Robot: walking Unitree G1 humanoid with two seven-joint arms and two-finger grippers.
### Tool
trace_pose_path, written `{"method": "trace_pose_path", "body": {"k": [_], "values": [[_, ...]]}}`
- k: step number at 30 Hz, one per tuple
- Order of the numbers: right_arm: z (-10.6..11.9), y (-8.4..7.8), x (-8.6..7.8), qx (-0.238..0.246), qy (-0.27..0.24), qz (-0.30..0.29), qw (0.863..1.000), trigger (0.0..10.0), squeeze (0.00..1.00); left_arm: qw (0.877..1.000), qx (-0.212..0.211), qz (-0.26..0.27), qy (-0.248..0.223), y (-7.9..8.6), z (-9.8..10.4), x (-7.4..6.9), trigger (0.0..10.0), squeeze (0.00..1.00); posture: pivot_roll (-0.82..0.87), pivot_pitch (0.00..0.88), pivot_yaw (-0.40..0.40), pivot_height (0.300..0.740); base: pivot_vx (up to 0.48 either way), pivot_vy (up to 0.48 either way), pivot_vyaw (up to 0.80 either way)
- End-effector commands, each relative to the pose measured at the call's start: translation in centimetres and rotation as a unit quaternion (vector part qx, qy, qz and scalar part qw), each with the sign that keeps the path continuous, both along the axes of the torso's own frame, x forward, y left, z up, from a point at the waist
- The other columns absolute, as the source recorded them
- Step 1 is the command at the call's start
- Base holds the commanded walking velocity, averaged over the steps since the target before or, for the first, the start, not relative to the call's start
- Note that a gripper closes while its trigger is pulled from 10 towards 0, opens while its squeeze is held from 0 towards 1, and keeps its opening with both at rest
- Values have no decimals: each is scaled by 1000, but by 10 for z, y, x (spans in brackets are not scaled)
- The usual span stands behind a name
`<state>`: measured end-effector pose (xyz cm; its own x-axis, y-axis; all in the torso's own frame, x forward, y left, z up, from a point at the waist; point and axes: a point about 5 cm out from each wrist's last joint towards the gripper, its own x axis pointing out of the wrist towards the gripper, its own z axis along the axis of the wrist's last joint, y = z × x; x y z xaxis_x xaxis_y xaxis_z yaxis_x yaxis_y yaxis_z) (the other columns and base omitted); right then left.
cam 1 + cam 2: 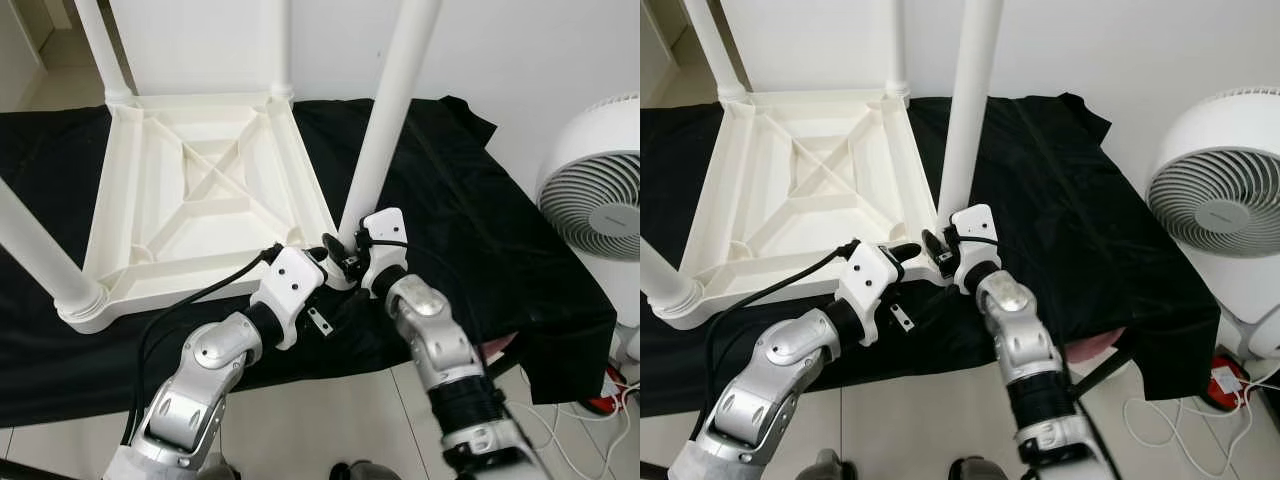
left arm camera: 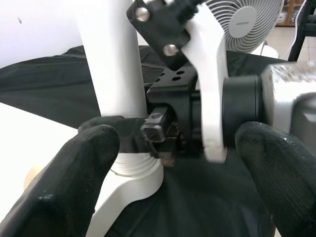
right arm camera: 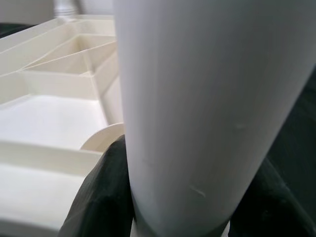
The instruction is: Building children table
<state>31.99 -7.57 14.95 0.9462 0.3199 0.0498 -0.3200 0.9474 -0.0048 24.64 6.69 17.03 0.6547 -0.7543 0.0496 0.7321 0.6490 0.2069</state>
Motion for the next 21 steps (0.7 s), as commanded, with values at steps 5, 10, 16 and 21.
{"method": "trace_pose_path", "body": {"k": [5,10,16,21], "values": [[1,-4,-2,16,13,-32,999,10000,0,1000,-2,24,-2,1,0,1,10000,0,-15,69,-44,740,0,0,0],[2,-6,-2,15,15,-34,999,10000,0,1000,-1,22,-3,1,0,1,10000,0,-15,69,-44,740,0,0,0],[5,-10,-5,11,4,-4,1000,10000,1000,1000,-1,23,-4,0,0,2,10000,0,-19,53,-46,740,0,0,0],[7,-18,-7,-8,-5,43,999,10000,1000,1000,-1,24,-4,0,-1,1,10000,0,-20,51,-48,740,0,0,0]]}}
